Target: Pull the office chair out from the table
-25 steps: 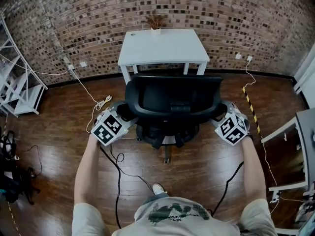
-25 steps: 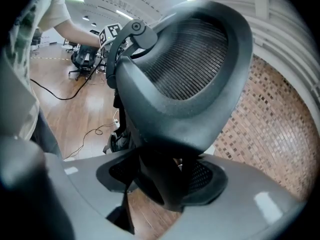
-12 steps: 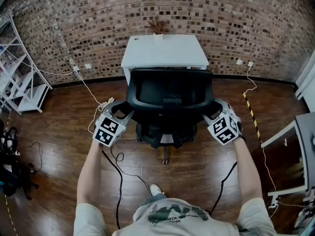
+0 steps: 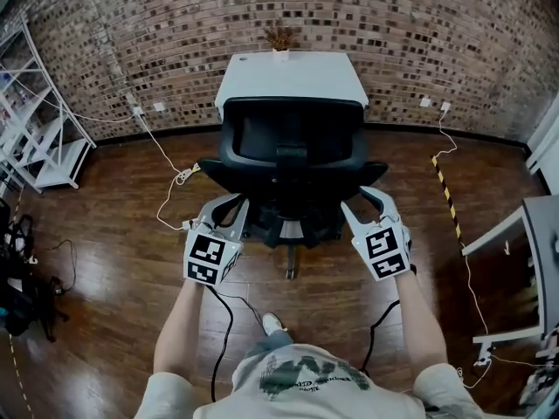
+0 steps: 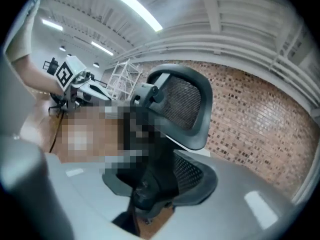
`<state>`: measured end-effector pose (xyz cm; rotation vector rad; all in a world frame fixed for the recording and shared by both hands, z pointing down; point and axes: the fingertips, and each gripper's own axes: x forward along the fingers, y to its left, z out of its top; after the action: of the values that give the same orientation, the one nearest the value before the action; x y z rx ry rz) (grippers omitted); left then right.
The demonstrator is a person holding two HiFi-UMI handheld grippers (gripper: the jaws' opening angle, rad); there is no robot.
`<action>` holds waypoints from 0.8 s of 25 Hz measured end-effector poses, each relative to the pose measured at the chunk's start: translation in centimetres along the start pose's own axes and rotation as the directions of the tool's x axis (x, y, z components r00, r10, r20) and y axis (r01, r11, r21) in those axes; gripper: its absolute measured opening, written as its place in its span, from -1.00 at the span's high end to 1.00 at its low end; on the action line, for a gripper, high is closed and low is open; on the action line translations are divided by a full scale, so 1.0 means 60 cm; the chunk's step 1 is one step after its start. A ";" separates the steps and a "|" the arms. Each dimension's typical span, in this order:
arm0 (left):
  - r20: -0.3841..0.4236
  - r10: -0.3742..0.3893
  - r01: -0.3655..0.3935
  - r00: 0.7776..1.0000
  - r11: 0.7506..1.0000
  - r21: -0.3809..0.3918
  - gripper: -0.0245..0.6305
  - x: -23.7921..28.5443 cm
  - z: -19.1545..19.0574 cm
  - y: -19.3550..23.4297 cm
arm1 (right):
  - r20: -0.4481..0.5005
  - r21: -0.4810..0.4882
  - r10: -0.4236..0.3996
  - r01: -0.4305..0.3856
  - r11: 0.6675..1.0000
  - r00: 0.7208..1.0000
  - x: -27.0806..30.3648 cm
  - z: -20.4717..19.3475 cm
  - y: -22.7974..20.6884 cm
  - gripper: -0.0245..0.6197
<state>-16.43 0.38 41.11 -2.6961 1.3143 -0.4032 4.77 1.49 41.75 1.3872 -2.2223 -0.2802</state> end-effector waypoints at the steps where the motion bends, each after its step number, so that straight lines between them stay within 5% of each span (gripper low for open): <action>1: 0.009 -0.005 0.005 1.000 1.000 -0.012 0.86 -0.007 0.005 -0.021 | 0.018 0.025 0.009 -0.009 1.000 1.000 -0.013 0.006 0.016 0.42; 11: 0.093 -0.015 0.034 0.996 0.978 -0.204 0.87 -0.073 0.045 -0.166 | 0.130 0.220 0.039 -0.068 0.973 0.991 -0.117 0.033 0.135 0.62; 15: 0.111 -0.011 0.042 0.994 0.958 -0.283 0.87 -0.105 0.052 -0.212 | 0.167 0.266 0.008 -0.053 0.963 0.986 -0.159 0.043 0.169 0.92; 20: 0.120 0.031 0.009 0.992 0.947 -0.321 0.87 -0.143 0.055 -0.254 | 0.229 0.341 0.040 -0.119 0.932 0.973 -0.197 0.057 0.216 0.92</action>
<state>-9.03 16.52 39.67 -2.9122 1.4712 -0.0172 -2.92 17.61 40.70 1.5012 -2.6030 0.0006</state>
